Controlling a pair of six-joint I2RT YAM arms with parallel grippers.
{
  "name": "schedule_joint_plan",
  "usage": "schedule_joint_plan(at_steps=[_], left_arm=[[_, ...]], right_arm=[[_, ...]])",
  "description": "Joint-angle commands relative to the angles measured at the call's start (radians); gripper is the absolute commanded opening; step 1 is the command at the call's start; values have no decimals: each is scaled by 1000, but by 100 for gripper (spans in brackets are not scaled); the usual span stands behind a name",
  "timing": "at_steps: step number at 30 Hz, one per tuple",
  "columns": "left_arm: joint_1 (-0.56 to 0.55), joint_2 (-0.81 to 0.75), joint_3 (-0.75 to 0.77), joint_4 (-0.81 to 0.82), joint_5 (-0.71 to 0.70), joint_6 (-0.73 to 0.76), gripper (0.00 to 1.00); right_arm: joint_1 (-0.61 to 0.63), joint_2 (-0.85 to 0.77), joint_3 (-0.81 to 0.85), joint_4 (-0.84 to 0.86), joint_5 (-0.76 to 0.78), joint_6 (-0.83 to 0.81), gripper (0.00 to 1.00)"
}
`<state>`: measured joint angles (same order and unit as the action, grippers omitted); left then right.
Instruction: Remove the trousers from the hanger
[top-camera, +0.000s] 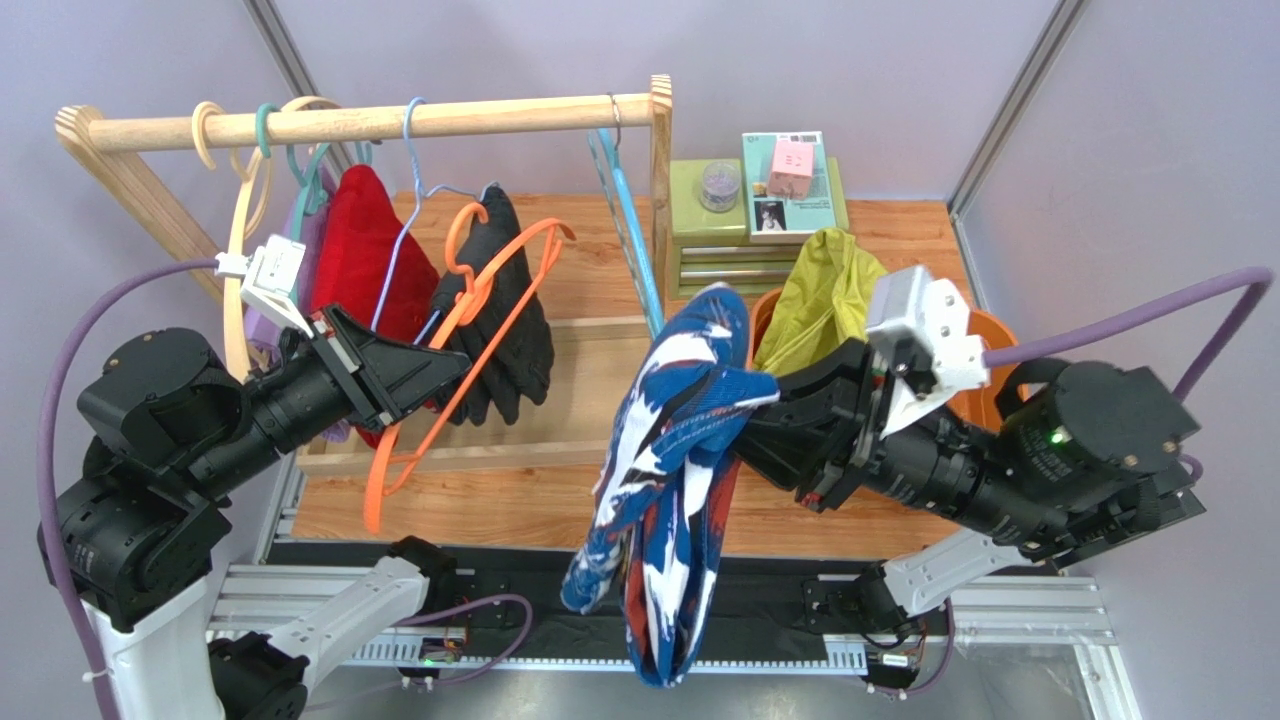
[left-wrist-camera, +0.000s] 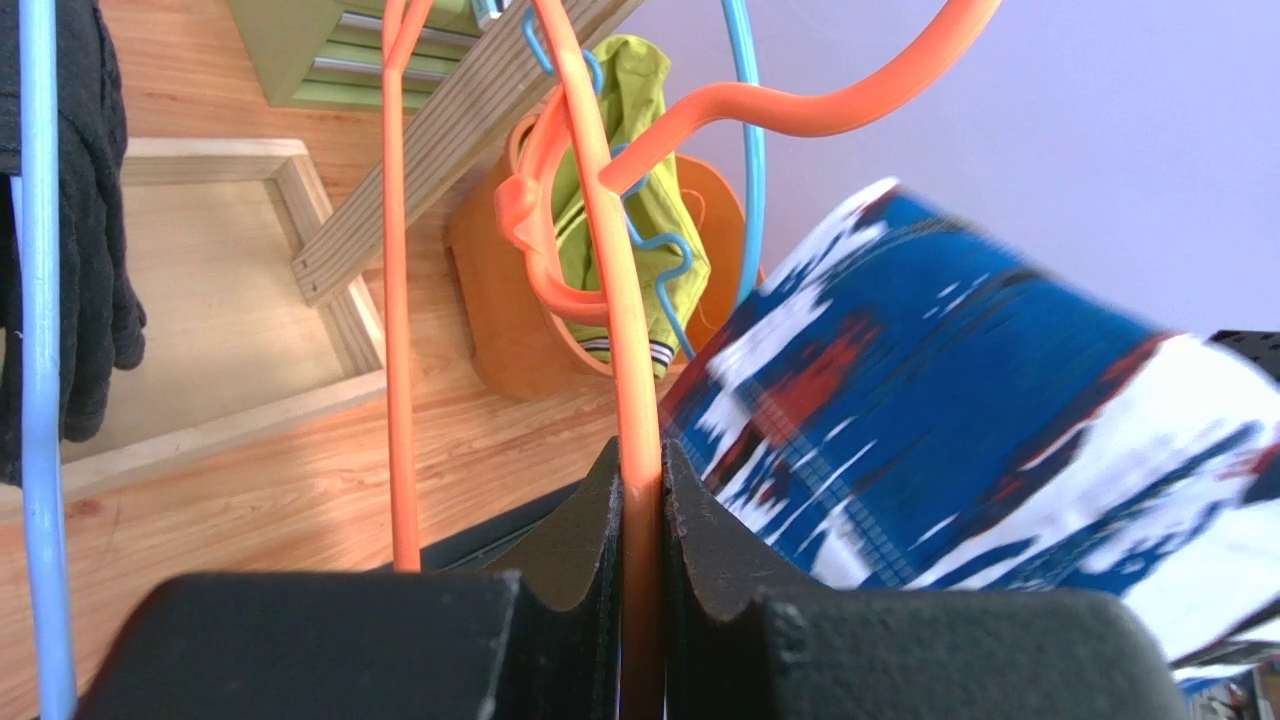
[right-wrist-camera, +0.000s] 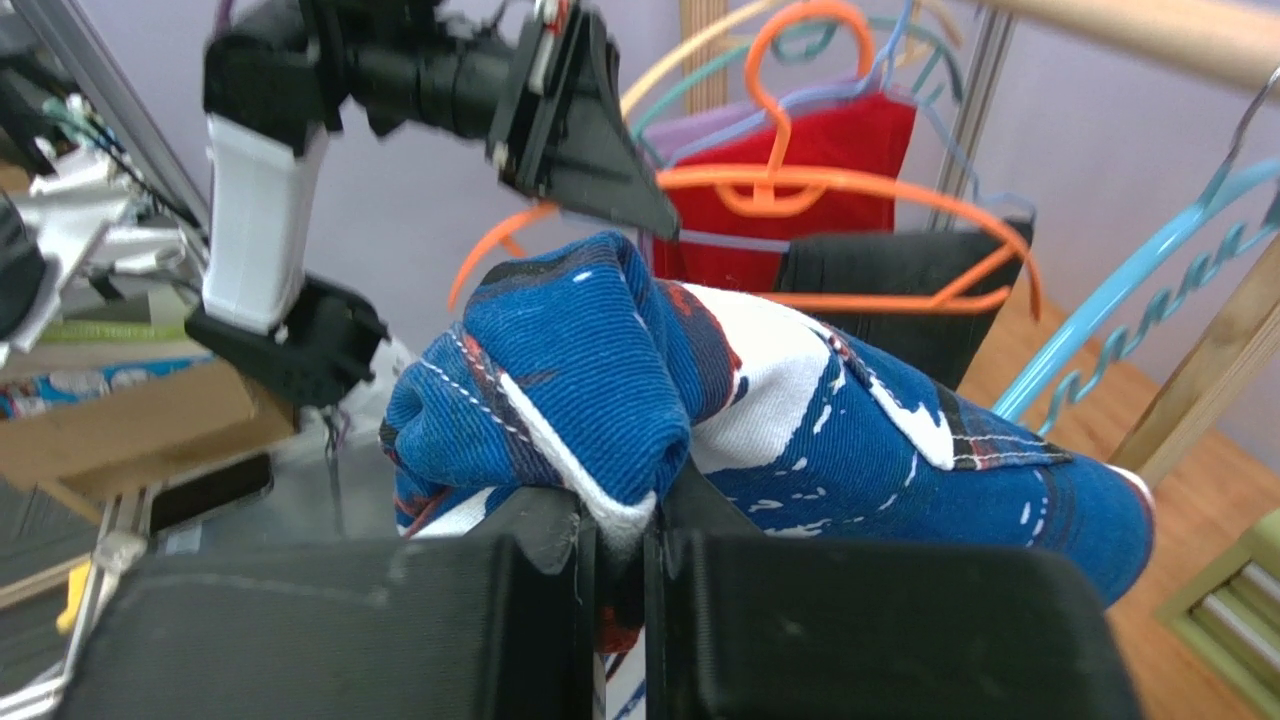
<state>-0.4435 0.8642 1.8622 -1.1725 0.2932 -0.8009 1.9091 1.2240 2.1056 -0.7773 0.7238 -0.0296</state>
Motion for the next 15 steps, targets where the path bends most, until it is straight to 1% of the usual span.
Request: schedule_joint_plan(at_steps=[1,5,8,12,13,15], left_arm=[[5,15,20,19,-6,26,0],[5,24,26,22,-5,26,0],[5,32,32,24,-3,26,0],[5,41,32,25,3,26,0],[5,44,32,27,3,26,0],[5,47,32,30,6,28,0]], right_arm=[[8,-112,-73,-13,35,160,0],[7,-214,-258,-63,110,247,0],[8,-265,-353,-76,181,295,0],[2,-296,-447,-94,359,333,0],[-1,-299,-463,-94,380,342,0],[-27,-300,-502,-103,466,370,0]])
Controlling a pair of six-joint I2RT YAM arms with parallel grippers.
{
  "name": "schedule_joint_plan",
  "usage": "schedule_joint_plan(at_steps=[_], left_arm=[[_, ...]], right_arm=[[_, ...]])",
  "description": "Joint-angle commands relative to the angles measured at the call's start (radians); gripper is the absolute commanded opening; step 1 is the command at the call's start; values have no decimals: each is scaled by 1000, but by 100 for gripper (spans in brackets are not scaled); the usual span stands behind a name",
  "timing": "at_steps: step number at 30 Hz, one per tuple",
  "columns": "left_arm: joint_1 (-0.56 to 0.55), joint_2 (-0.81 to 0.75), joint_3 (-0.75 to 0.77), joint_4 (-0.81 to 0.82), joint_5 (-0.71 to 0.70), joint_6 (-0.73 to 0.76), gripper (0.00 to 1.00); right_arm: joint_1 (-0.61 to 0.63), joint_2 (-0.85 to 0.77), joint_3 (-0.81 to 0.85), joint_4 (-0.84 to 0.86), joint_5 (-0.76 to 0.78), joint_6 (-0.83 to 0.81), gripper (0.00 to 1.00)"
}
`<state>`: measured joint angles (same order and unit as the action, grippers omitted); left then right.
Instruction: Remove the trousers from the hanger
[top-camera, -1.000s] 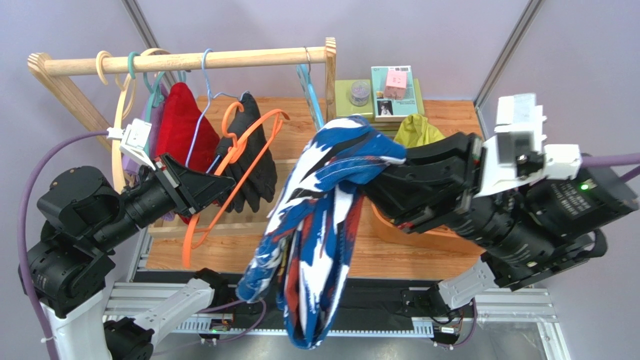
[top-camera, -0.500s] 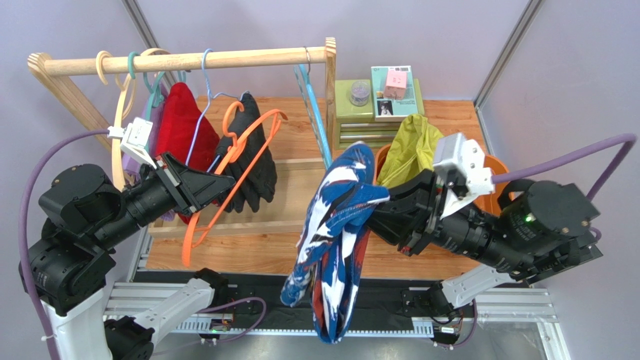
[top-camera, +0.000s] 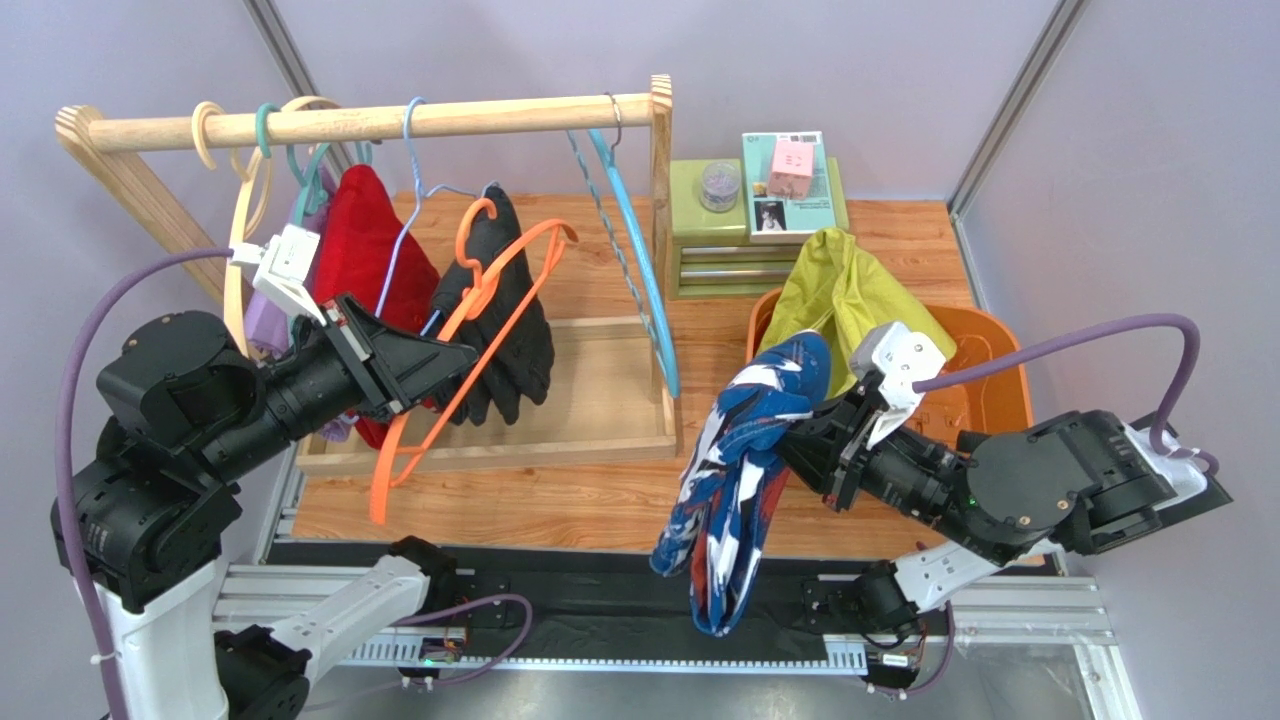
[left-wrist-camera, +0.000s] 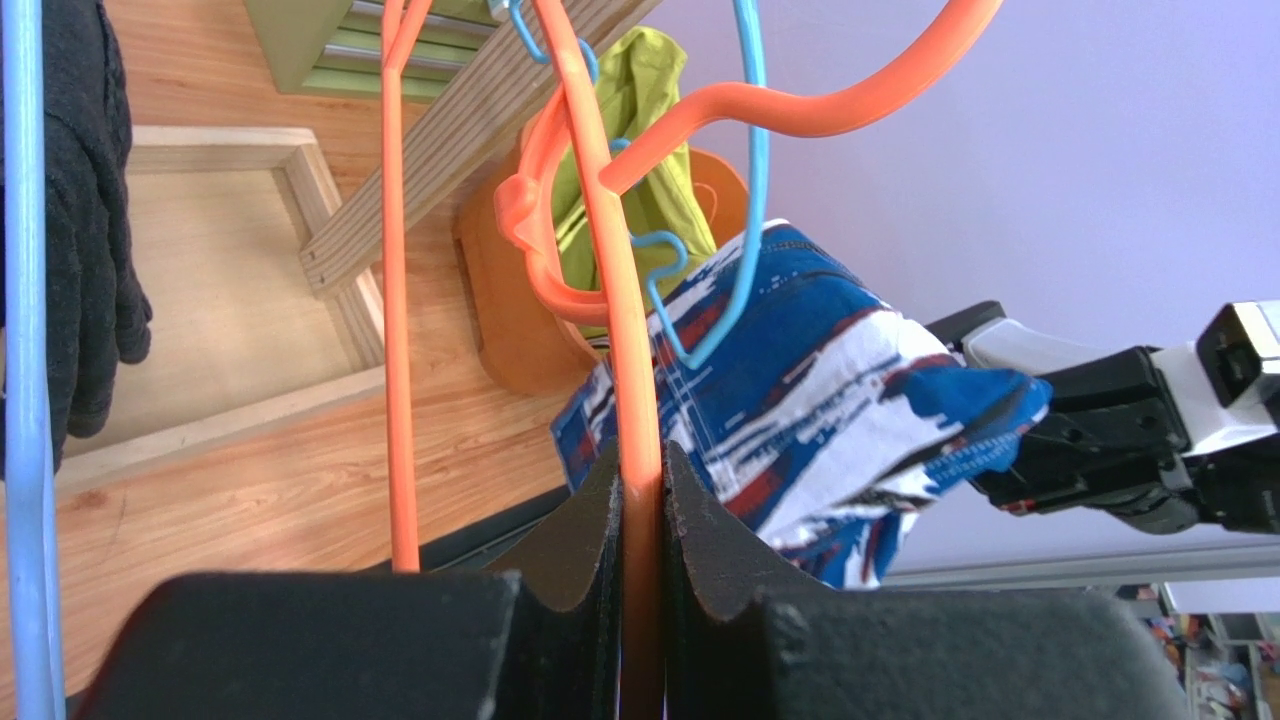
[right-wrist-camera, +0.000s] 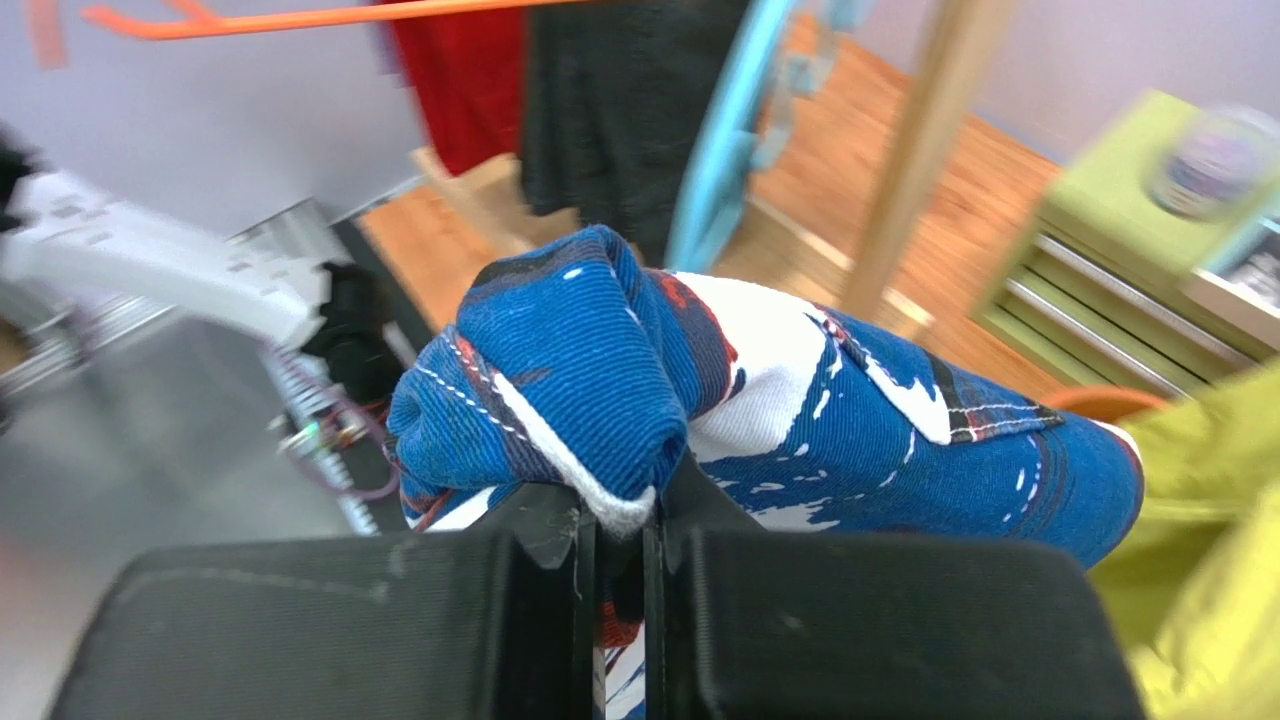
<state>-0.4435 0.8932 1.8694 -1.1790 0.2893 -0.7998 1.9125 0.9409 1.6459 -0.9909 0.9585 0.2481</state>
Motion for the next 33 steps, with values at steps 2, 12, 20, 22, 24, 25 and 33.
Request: schedule_joint_plan(at_steps=[2,12,20,22,24,25,33], left_arm=[[5,18,25,38,11,25,0],[5,24,27,45,24,30,0],[5,-2,4,42,13,31,0],[5,0,5,42,7,34,0],[5,4,8,45,11,36,0],[5,7,8,45,13,36,0],[5,10,-7,59,28,34,0]], right_arm=[[-67,-25,-80,107,253,129,0],[-564,116,-84,34,-6,137,0],[-719,127,-52,-14,39,155,0],[-721,142,-5,-17,45,135,0],[-719,156,66,-34,46,134,0],[-721,173,90,-61,51,134,0],[-719,243,331,-121,193,-25,0]])
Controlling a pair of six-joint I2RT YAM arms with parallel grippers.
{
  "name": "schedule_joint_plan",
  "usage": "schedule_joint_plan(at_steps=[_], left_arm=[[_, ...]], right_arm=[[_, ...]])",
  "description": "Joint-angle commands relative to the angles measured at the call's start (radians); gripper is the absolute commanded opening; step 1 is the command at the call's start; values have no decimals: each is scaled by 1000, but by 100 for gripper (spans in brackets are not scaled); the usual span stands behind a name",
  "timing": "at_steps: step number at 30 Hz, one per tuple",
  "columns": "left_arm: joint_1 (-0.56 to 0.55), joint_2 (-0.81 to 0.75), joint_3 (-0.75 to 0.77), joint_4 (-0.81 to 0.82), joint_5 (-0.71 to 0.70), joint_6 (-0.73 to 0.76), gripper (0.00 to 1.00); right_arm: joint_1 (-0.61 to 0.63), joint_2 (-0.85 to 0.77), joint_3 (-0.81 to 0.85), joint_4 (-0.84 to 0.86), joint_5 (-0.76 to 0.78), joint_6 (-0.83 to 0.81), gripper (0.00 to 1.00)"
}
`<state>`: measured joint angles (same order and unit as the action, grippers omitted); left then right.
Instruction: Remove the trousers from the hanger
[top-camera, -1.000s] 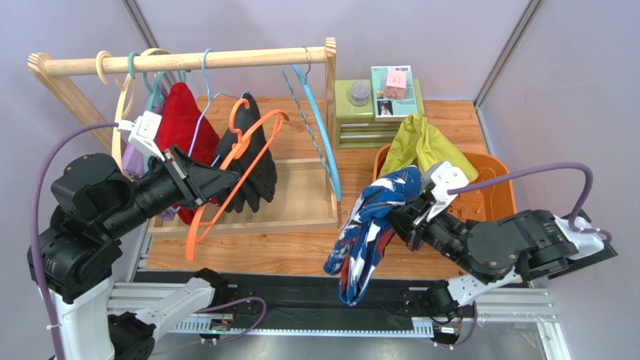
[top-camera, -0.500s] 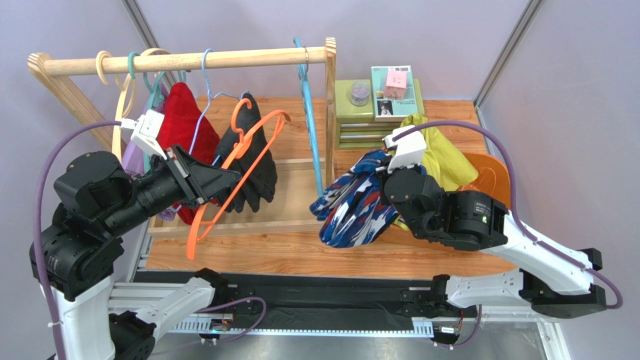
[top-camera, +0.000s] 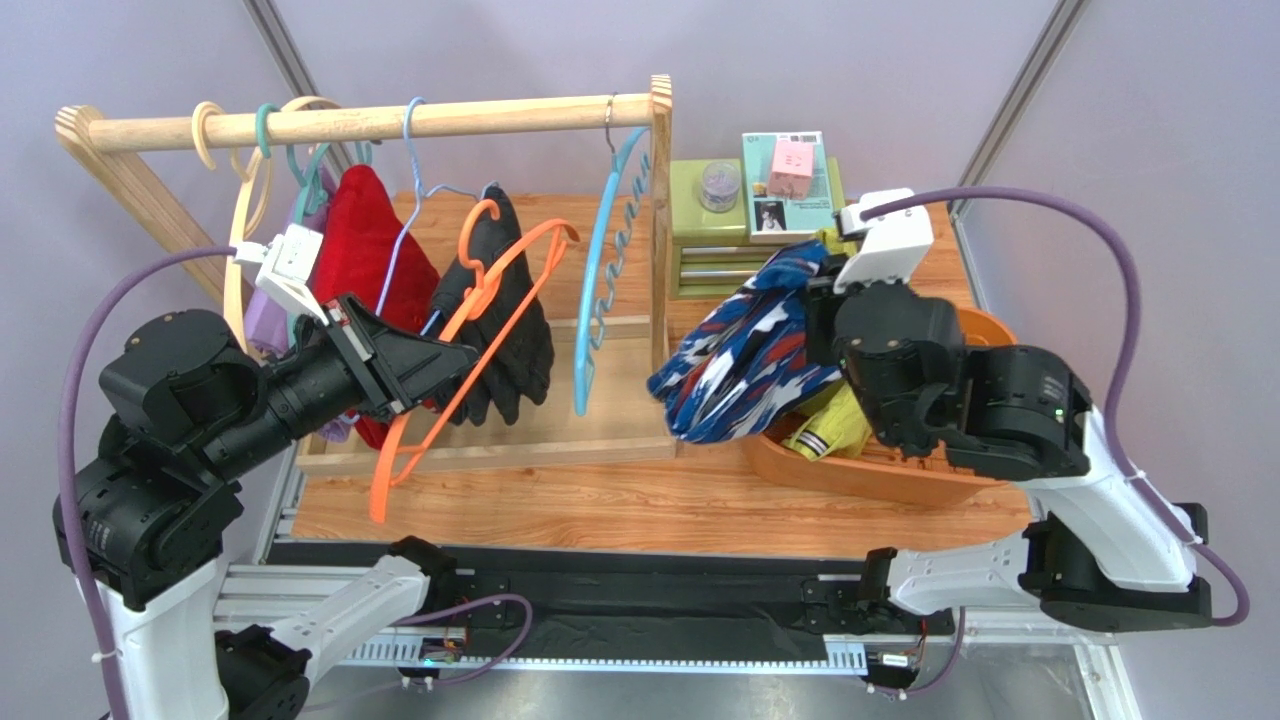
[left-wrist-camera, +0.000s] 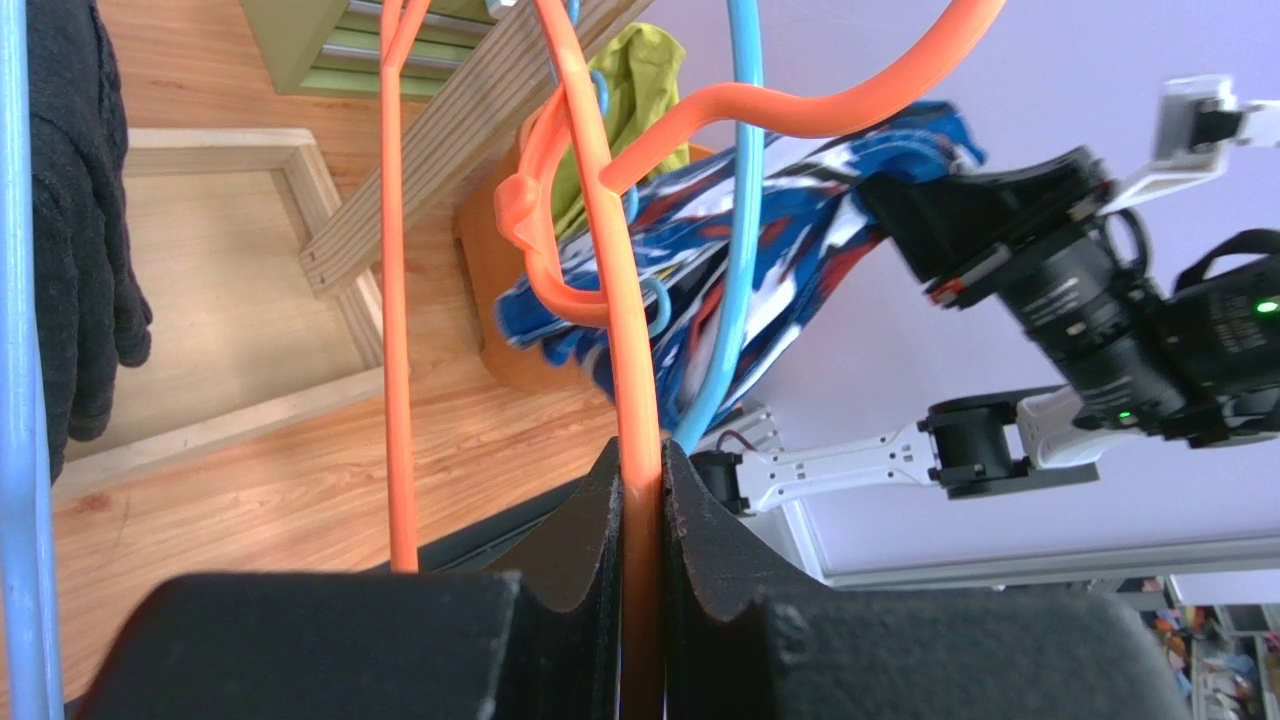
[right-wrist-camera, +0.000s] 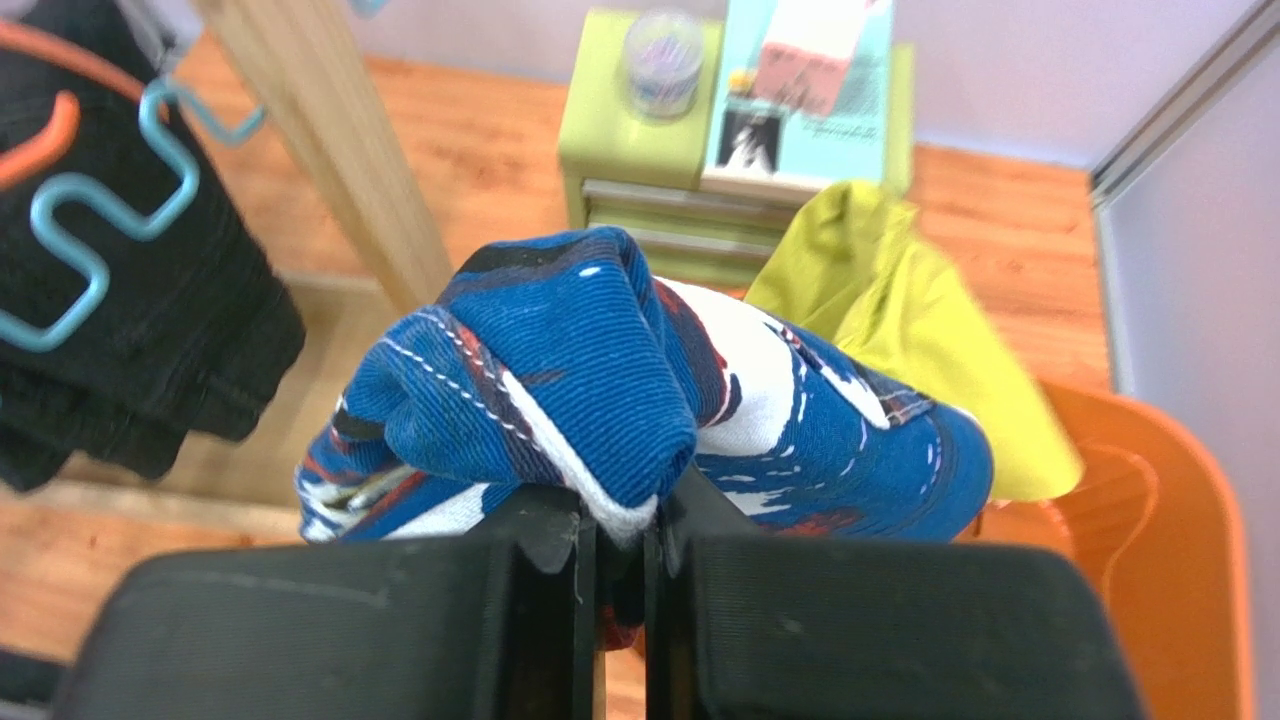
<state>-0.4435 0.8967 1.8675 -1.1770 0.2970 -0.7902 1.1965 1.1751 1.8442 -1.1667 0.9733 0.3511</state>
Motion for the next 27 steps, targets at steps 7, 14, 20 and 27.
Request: schedule_joint_plan(at_steps=[7,14,20,27], left_arm=[[5,7,-18,71,30,12,0],[5,-5,-24,54,18,9,0],[5,1,-24,50,16,12,0],[5,13,-53,83,36,9,0]], right_arm=[[-66,159,326,-53,304,-247,0],[-58,250,519,-120,404,-293,0],[115,125,228,707,660,-1145,0],[176,22,89,1033,789,-1249,0]])
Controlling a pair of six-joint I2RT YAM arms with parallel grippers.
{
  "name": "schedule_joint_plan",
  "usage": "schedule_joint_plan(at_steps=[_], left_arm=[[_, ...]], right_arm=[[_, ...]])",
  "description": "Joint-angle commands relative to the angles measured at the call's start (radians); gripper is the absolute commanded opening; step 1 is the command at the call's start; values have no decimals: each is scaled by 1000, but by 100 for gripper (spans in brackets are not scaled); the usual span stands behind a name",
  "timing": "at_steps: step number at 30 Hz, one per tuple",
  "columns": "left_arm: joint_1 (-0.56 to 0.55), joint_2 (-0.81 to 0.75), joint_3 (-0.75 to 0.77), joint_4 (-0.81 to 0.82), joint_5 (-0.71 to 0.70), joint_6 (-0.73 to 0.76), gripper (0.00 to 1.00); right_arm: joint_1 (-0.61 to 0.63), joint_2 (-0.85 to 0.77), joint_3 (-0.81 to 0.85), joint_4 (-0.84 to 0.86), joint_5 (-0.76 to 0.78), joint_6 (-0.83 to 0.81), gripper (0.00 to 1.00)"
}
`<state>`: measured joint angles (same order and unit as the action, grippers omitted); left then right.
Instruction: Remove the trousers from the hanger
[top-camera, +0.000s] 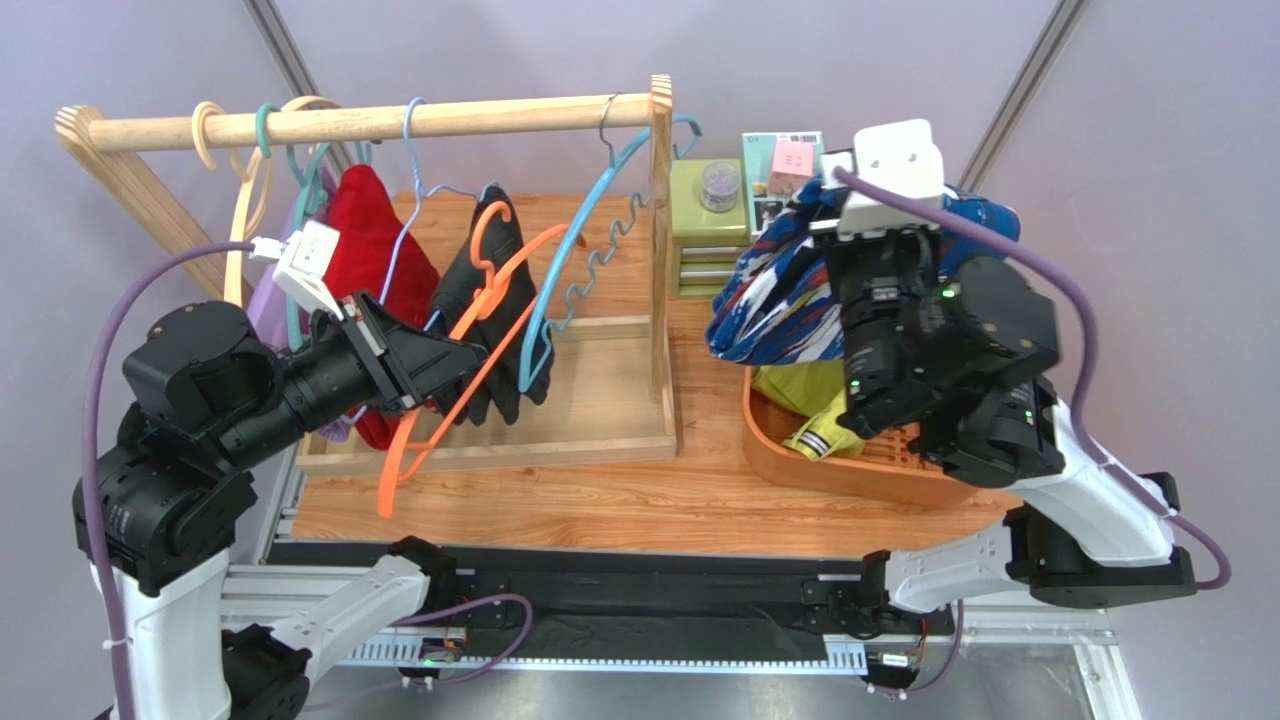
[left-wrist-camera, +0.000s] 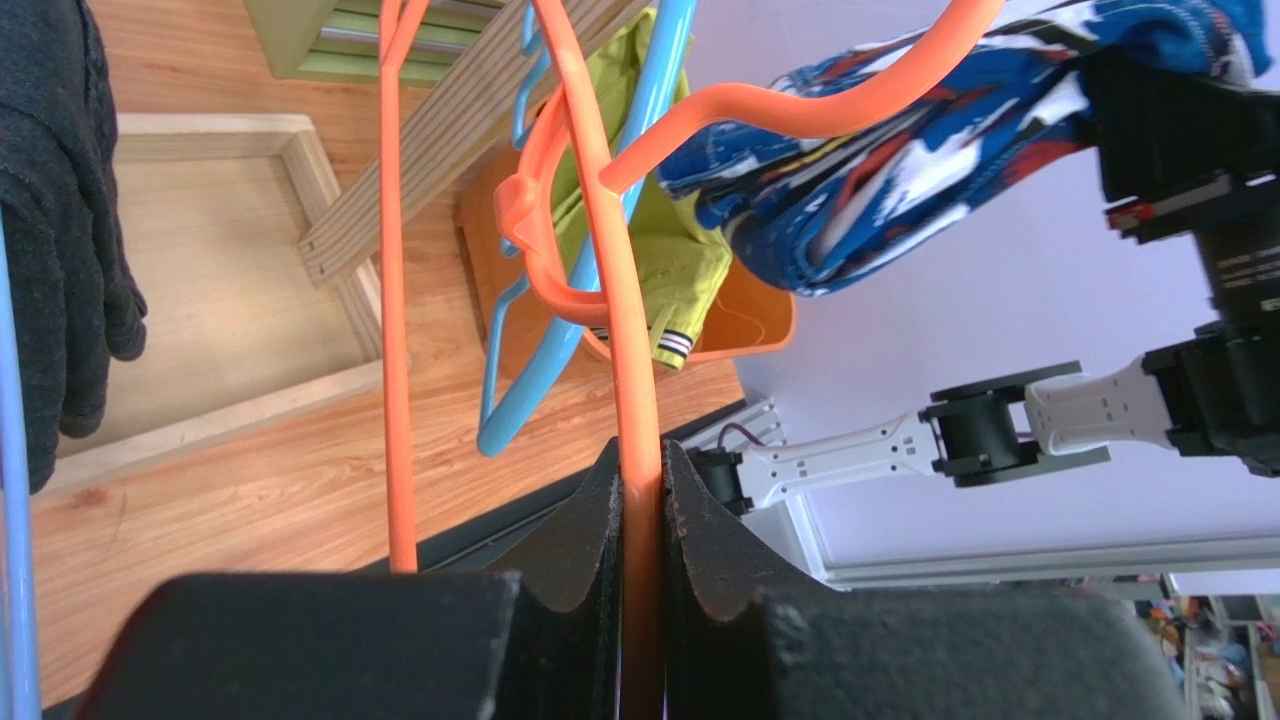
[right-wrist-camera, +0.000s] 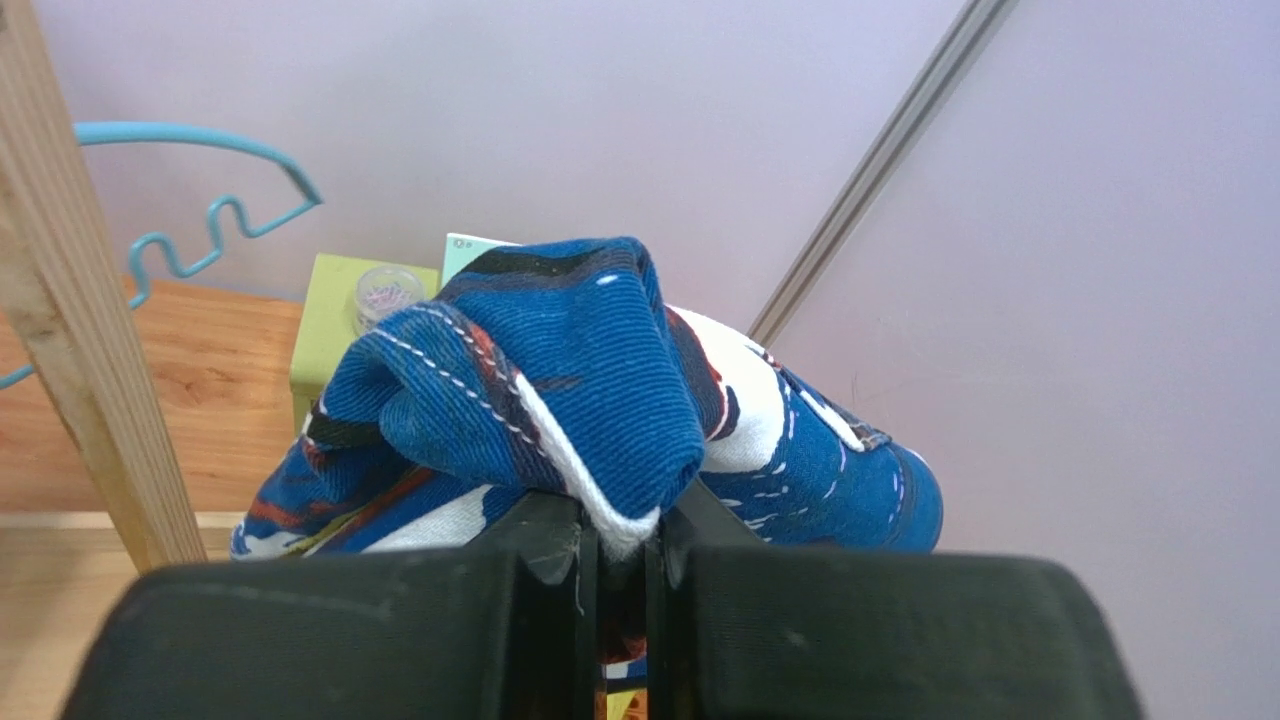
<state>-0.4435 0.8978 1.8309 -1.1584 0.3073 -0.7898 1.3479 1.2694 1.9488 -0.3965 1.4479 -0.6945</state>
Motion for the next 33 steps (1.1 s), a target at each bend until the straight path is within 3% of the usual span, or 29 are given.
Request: schedule_joint_plan(at_steps=[1,8,9,12,13,14,15,16,17,21,33], left_arm=[[5,16,-21,69,32,9,0],[5,21,-27,74,39,14,0],[5,21,-27,74,41,12,0],[5,21,-27,72,47,9,0],[5,20,-25,71,49,6,0],[5,20,-24,69,52,6,0],[5,20,-22,68,53,6,0],[5,20,-22,65,56,4,0],[5,18,-22,63,56,3,0],[5,4,-25,62,43,-6,0],[5,-14,-50,55,21,-14,0]], right_arm=[[36,-85,-39,281,316,-200,0],[22,-211,-338,459,278,-148,0],[23,-225,-440,523,261,-148,0],[17,-280,-555,513,186,-3,0],[22,-291,-544,437,157,195,0],[20,-289,-495,239,61,451,0],[1,-272,-332,-260,-27,691,0],[-141,-253,-285,-385,-119,858,0],[-203,-213,-254,-463,-274,1029,0],[-328,-121,-142,-744,-323,1196,0],[-731,-169,-359,-832,-590,1305,0]])
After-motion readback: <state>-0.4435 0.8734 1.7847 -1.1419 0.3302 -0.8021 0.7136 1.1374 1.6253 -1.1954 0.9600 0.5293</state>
